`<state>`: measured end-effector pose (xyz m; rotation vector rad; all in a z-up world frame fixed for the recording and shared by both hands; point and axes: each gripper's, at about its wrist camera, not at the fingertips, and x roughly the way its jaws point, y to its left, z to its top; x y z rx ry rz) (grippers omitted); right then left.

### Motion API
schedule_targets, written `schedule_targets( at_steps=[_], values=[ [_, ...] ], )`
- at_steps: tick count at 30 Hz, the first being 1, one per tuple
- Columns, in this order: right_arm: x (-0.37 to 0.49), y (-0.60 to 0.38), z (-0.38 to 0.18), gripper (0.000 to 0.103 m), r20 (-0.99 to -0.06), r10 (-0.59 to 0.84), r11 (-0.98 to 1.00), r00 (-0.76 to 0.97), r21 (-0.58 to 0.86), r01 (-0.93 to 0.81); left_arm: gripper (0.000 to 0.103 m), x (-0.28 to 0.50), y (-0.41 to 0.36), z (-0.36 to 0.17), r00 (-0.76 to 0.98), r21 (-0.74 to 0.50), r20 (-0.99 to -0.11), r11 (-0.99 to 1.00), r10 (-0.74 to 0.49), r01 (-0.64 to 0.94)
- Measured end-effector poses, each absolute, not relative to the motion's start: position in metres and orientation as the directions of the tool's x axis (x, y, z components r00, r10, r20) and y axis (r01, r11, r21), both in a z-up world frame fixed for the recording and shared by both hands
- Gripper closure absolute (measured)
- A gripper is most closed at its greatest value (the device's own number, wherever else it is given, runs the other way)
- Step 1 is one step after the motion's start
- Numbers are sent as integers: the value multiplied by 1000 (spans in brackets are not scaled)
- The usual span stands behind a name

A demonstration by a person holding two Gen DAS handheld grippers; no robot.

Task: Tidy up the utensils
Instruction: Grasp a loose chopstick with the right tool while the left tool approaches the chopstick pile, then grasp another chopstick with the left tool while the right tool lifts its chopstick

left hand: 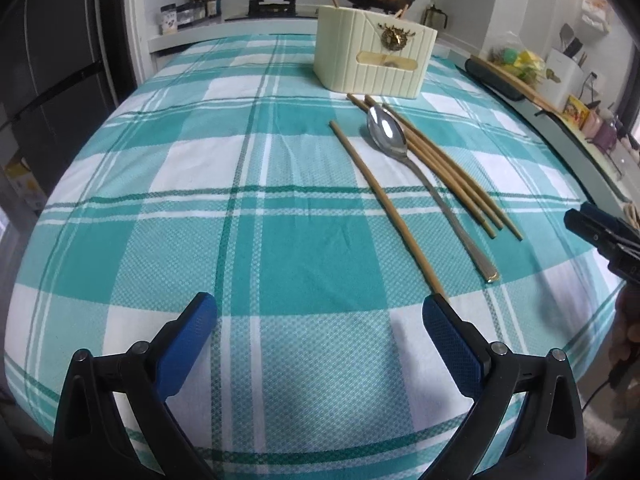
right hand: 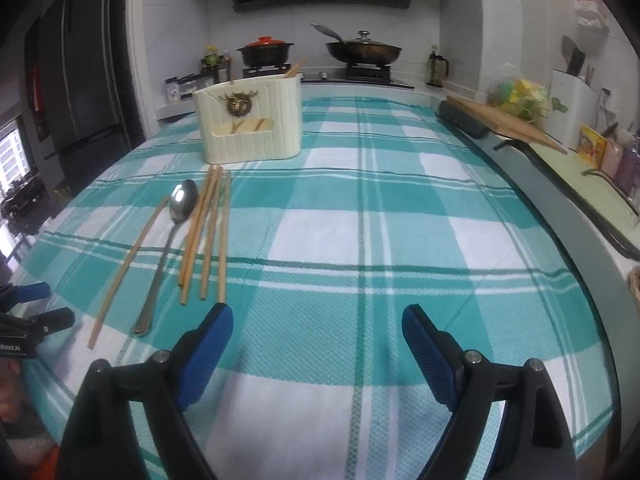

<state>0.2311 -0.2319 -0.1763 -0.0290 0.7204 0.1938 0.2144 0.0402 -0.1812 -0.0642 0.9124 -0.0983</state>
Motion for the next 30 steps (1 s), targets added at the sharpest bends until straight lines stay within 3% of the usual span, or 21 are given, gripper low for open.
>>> schedule_targets(
  at_steps=[3, 4, 5, 7, 10, 13, 17, 19, 22, 30],
  values=[
    [254, -219, -169, 16, -678, 256, 959, 690, 86, -271, 1, 230, 34, -170, 609, -110, -782, 991, -136, 80],
    [264, -214, -168, 21, -689, 282, 949, 668, 100, -298, 1, 237, 31, -168, 607, -112, -783, 990, -140, 84],
    [276, -208, -168, 27, -702, 314, 937, 639, 118, -330, 1, 246, 27, -167, 601, -110, -787, 990, -140, 86],
    [299, -196, -173, 57, -727, 351, 918, 590, 143, -370, 1, 264, 18, -169, 586, -99, -799, 991, -133, 90],
    [329, -181, -188, 68, -768, 369, 904, 524, 166, -395, 1, 286, 6, -174, 579, -47, -809, 994, -96, 98],
    [344, -169, -199, 75, -791, 387, 885, 474, 175, -431, 1, 297, 2, -185, 561, -16, -826, 997, -60, 82],
    [349, -151, -203, 77, -801, 366, 872, 474, 116, -476, 2, 301, -2, -196, 543, 5, -839, 997, -34, 71],
    [351, -147, -202, 89, -811, 324, 881, 488, 71, -467, 6, 300, -6, -200, 541, 41, -841, 997, -2, 67],
    [349, -148, -204, 95, -814, 279, 903, 509, 42, -428, 6, 295, -4, -201, 549, 48, -836, 997, 10, 55],
    [322, -193, -203, 96, -812, 178, 977, 556, 76, -201, 5, 284, 24, -202, 543, 12, -840, 1000, 19, -17]
  ],
)
